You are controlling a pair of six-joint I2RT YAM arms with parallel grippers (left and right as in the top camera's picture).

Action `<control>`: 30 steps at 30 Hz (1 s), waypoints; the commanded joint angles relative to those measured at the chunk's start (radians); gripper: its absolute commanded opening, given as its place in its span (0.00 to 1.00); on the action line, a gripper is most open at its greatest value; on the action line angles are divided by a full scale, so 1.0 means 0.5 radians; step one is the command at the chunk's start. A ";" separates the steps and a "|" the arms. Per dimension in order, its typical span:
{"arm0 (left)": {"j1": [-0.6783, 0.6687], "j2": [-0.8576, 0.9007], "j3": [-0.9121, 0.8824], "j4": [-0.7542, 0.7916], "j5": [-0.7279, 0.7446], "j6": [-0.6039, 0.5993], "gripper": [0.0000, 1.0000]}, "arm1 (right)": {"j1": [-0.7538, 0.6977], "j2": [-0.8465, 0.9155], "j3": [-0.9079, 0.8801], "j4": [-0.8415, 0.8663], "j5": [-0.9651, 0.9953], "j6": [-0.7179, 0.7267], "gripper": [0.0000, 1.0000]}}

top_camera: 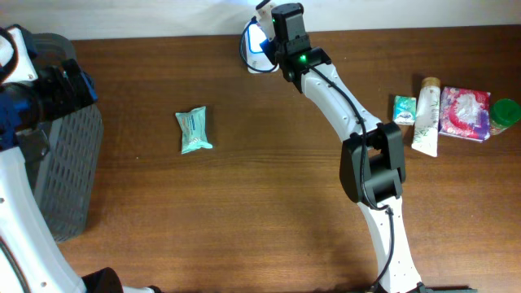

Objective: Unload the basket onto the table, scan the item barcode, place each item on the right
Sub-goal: 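Carry the orange tissue pack to the right edge and release, then move the right gripper to the light-green wipes pack and grasp it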

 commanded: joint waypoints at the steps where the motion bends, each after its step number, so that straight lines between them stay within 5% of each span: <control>1: -0.004 -0.025 0.020 -0.002 -0.001 -0.008 0.99 | -0.019 -0.043 -0.004 -0.009 0.282 0.147 0.04; 4: -0.004 -0.025 0.020 -0.003 -0.001 -0.008 0.99 | -0.207 -0.238 -0.002 -0.252 0.305 0.523 0.04; 7: -0.004 -0.025 0.020 -0.003 -0.001 -0.008 0.99 | -0.653 -0.419 -0.002 -0.990 0.298 0.831 0.04; 11: -0.004 -0.025 0.020 -0.003 -0.001 -0.008 0.99 | -1.048 -0.395 -0.004 -1.617 0.256 0.855 0.04; 14: -0.004 -0.025 0.020 -0.002 -0.001 -0.008 0.99 | -1.234 -0.385 -0.035 -1.713 -0.100 0.847 0.04; 15: -0.004 -0.025 0.020 -0.002 -0.001 -0.008 0.99 | -1.259 -0.385 -0.058 -1.713 -0.139 0.848 0.13; 16: -0.004 -0.025 0.020 -0.002 -0.001 -0.008 0.99 | -1.260 -0.385 -0.094 -1.712 -0.138 0.848 0.53; 18: -0.004 -0.025 0.020 -0.002 -0.001 -0.008 0.99 | -1.255 -0.385 -0.162 -1.713 -0.140 0.848 0.94; 24: -0.004 -0.025 0.020 -0.002 -0.001 -0.008 0.99 | -1.106 -0.764 -0.159 -1.751 -0.679 0.849 0.99; 27: -0.004 -0.025 0.020 -0.002 -0.001 -0.008 0.99 | -0.896 -0.852 -0.159 -1.762 -1.382 0.849 0.99; 30: -0.004 -0.025 0.020 -0.003 -0.001 -0.008 0.99 | -0.591 -0.794 -0.160 -1.672 -1.393 0.848 0.99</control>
